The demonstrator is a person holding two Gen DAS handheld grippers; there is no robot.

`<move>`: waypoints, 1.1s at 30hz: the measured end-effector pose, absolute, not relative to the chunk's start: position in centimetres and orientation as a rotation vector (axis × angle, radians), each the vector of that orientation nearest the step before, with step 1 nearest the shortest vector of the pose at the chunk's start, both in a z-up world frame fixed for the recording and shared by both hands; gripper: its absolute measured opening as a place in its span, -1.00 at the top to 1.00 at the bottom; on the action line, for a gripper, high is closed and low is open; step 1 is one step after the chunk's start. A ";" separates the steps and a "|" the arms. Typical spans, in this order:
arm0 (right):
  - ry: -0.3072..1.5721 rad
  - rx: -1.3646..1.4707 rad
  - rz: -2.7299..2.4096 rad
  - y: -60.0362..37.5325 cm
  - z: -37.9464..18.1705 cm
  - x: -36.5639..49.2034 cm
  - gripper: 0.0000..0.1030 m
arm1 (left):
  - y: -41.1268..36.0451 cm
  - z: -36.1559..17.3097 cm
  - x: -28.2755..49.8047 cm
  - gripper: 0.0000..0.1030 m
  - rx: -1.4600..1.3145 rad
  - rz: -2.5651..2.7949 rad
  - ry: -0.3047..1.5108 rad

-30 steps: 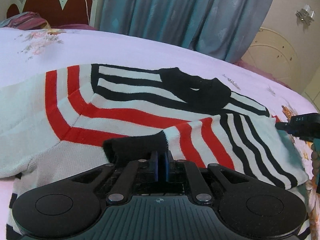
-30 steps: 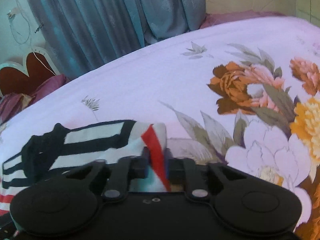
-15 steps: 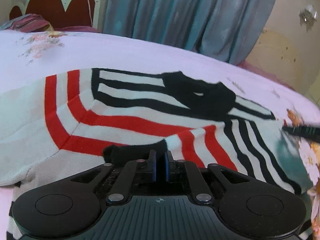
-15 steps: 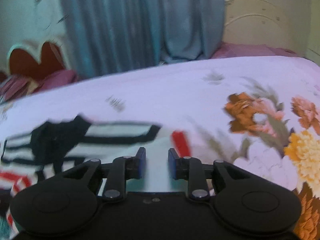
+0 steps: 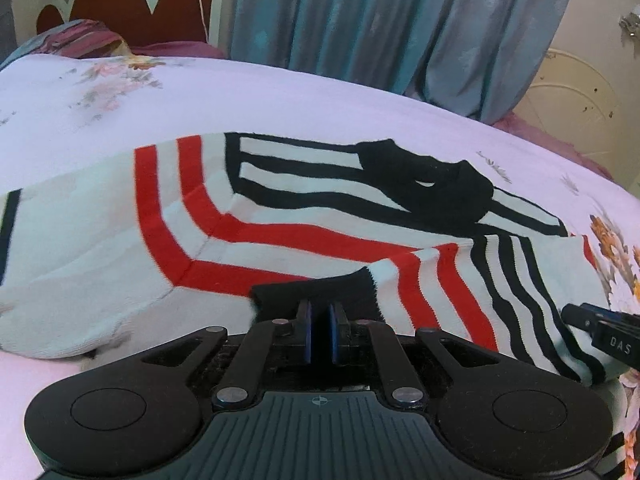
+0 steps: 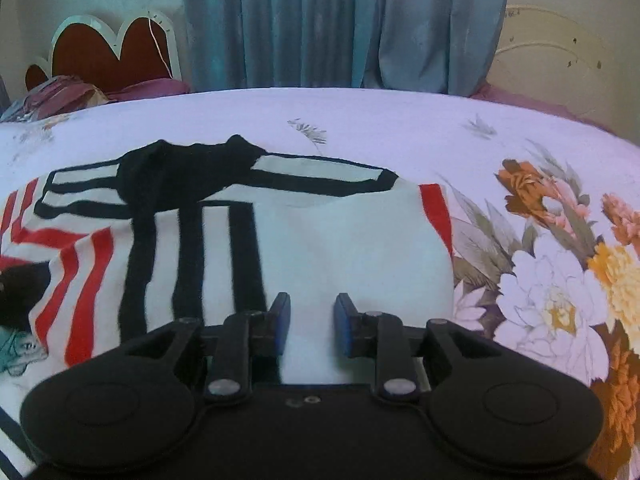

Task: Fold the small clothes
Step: 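Release the sleeve on the body and lift the right gripper away, then grasp the black cuff of the other sleeve with the left gripper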

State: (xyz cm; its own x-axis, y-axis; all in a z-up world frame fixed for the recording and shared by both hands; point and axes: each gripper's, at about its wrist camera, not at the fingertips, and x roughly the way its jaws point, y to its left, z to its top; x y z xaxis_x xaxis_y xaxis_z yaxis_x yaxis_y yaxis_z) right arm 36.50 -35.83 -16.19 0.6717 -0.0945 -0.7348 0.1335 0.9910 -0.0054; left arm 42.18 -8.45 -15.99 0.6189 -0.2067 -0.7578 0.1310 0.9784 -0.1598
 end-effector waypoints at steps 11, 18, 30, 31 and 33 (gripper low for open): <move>0.850 0.025 -0.063 -30.1 -16.2 36.4 0.38 | -5.4 -13.5 39.5 -0.62 -0.069 -0.125 0.811; 0.807 0.056 0.035 -26.3 -14.4 36.4 0.40 | -0.9 -12.8 39.0 -0.62 -0.117 -0.076 0.814; 0.866 -0.008 0.066 -20.3 -16.3 38.6 0.30 | 6.8 -14.2 37.8 -0.62 -0.189 0.040 0.848; 0.857 -0.002 0.068 -20.1 -16.1 38.6 0.30 | 7.8 -14.3 37.6 -0.62 -0.204 0.056 0.847; 0.839 0.028 0.090 -19.7 -15.5 38.4 0.32 | 10.2 -14.5 37.1 -0.62 -0.241 0.102 0.842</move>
